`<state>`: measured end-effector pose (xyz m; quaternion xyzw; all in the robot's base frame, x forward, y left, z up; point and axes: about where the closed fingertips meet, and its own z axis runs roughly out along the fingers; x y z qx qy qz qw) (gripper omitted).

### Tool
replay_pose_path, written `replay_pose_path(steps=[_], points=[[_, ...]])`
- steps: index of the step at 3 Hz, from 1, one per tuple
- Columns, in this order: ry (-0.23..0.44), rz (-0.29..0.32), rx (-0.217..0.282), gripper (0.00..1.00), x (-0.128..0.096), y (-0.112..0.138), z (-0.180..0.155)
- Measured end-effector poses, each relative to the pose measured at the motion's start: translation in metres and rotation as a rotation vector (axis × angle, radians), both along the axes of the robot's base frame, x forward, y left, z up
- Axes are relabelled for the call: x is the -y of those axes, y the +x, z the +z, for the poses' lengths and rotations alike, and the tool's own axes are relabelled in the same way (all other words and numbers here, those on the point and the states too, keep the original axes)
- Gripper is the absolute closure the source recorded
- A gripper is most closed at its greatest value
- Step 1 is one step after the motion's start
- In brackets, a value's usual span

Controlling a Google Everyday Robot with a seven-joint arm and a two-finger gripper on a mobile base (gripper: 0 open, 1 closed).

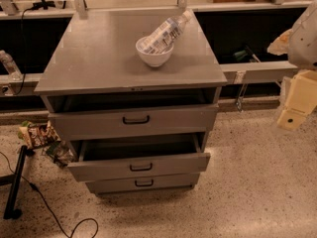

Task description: Pick blue plastic bottle from white bowl and place on counter

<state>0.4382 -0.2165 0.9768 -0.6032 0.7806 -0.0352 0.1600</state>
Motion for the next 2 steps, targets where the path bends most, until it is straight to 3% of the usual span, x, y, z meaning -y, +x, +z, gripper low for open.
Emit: replay_pose_path(steps=[1, 2], points=[[0.000, 0.000, 0.000, 0.00, 0.000, 0.000, 0.000], [-0.016, -0.003, 0.064, 0.00, 0.001, 0.022, -0.002]])
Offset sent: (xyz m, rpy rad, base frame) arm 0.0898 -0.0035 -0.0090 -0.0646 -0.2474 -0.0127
